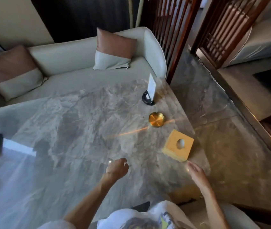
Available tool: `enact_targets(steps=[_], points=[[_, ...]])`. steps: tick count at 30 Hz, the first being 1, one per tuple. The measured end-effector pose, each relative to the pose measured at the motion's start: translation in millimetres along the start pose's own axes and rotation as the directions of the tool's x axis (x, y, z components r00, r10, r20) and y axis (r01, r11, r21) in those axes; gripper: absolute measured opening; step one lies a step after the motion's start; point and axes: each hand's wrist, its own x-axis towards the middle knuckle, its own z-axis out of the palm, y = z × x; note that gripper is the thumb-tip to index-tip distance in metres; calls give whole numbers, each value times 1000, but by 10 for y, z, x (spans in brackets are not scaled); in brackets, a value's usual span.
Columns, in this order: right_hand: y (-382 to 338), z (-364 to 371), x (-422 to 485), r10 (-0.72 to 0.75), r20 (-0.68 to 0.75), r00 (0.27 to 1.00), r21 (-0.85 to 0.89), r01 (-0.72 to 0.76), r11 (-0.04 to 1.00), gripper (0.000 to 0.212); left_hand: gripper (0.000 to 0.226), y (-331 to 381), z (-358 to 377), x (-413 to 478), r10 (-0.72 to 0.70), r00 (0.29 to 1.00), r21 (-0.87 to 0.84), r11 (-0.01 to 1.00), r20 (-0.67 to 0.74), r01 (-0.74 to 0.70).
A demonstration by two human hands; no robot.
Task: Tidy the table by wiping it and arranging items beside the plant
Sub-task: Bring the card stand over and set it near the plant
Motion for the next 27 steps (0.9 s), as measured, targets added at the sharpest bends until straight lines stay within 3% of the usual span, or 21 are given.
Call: enact_targets(steps=[8,13,19,23,27], points=[[-460,-803,933,9,67,998,14,-10,1000,53,34,1376,229,575,-31,996,-167,985,83,45],[-537,-914,1249,18,111,994,0,-18,1000,54,34,1798,315,870,-90,988,-404,905,127,135],[-575,-786,1424,90,231,969,-116,-65,991,69,58,2021,355,907,-97,927,-520,804,362,287],[-652,-691,1521,53,242,969,-159,-14,987,70,56,2053,312,950,-100,930,-558,775,354,296],[-889,-634,1704,10,246,969,-274,59,960,69,48,1901,151,1023,-88,963,-592,774,253,226]])
